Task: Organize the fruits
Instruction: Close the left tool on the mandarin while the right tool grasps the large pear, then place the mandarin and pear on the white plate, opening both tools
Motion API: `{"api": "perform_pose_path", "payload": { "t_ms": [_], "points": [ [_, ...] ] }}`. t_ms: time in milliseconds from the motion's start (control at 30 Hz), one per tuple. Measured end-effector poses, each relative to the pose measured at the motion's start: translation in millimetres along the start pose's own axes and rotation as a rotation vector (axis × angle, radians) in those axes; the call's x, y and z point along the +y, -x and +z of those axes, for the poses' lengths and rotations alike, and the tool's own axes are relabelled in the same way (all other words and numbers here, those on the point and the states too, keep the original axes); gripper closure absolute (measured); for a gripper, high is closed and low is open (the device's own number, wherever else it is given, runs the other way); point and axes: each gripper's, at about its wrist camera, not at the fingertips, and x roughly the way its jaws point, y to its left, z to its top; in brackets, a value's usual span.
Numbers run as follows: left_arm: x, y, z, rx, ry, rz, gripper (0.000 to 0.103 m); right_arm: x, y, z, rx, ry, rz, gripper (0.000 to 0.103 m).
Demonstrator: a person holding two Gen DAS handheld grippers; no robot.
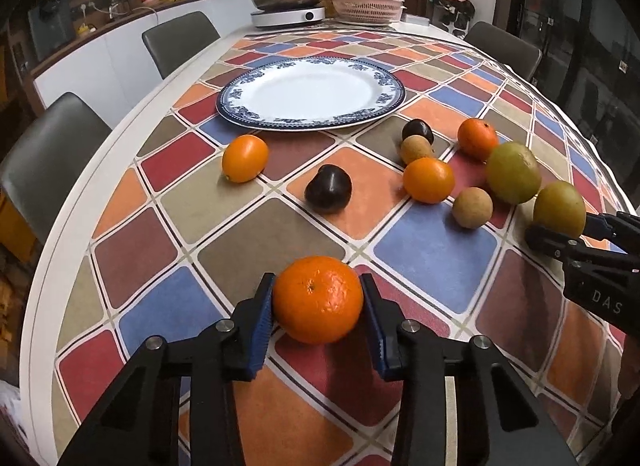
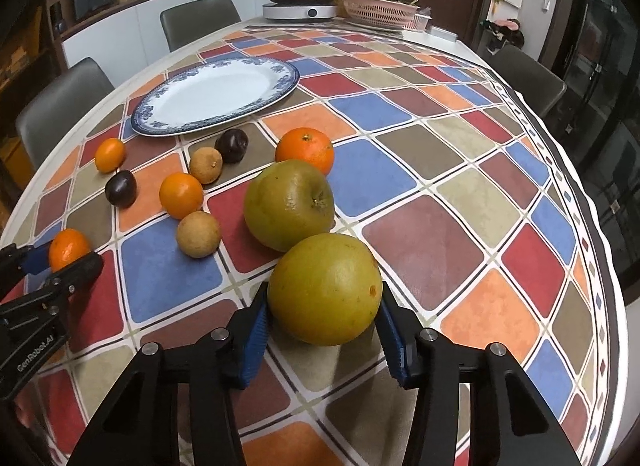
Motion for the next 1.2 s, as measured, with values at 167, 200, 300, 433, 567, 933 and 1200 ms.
{"api": "perform_pose_path", "payload": {
  "t_ms": [167, 200, 300, 433, 567, 933, 1200],
  "points": [
    [-0.5, 15.5, 6.3, -0.019, -0.011, -0.015, 0.063, 4.1, 19.9, 3.1, -0.035, 0.015, 0.011, 0.053],
    [-0.4, 18.8, 8.3, -0.023, -0.016, -0.02, 0.063, 5.0, 23.9, 4.9, -0.041, 0.016, 0.018, 0.053],
    [0.6, 32.2, 17.4, -0.047, -0.04, -0.032, 0.063, 10.1, 37.8, 13.3, -0.067, 0.034, 0.044, 0.053],
    [4.9, 47.7, 34.4, -0.092, -0.073, -0.034, 0.063, 17.9, 50.4, 28.5, -0.089, 0.058, 0.095, 0.053],
    [12.8, 54.6, 58.1, -0.132, -0.102, -0.03, 0.063, 26.1, 54.0, 52.0, -0.102, 0.081, 0.139, 0.053],
    [36.0, 34.3, 123.3, -0.157, -0.124, -0.018, 0.063, 42.9, 35.7, 118.4, -0.112, 0.14, 0.17, 0.053],
    [49.9, -10.6, 161.0, -0.125, -0.123, -0.022, 0.063, 51.3, -3.6, 164.1, -0.076, 0.173, 0.186, 0.053]
  ]
}}
